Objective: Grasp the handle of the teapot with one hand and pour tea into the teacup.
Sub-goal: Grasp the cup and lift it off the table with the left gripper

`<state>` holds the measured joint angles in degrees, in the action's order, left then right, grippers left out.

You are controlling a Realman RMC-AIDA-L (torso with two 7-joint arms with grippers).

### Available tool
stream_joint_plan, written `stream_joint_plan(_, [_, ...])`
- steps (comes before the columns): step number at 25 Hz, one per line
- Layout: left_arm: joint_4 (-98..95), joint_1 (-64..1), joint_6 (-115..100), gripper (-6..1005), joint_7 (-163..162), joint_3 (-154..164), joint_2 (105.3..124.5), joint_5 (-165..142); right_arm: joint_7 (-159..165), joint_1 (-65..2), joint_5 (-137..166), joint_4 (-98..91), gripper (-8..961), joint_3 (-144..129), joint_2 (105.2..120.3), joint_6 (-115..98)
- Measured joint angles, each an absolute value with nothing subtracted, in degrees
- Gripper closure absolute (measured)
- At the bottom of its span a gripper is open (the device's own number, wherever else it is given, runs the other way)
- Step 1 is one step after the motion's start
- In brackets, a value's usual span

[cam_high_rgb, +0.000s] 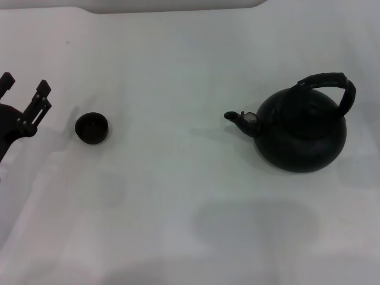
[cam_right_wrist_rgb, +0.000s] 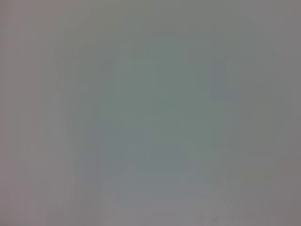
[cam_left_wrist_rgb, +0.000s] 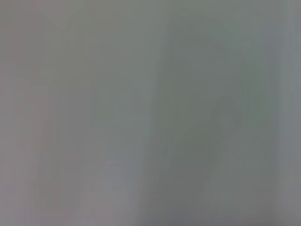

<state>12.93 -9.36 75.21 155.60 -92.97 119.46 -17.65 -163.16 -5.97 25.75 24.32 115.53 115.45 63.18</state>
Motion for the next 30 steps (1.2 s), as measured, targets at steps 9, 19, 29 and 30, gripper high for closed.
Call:
stream_joint_plan(9, [12.94,-9.29,75.19,260,155.39,-92.99,119.44,-17.61,-163.34,-4.89,25.91,23.75,159,115.38,115.49,64.66])
stream_joint_plan(19, [12.89,-9.28,74.98,259,154.39,-92.99,119.34,-17.67,-163.83,-4.78,25.63,22.66,159,115.53,115.49,66.67])
stream_joint_plan(29, [14.84,-8.85,73.93,258,148.32,-87.69,119.38,-17.67,-163.83,-6.81,26.39,20.80,159,115.31,115.23,65.73])
stream_joint_plan(30, [15.22,-8.54,73.35,257,147.74,-86.64,119.46,-17.66,-163.83,-6.95,26.55,20.78,159,115.31,115.22,65.47])
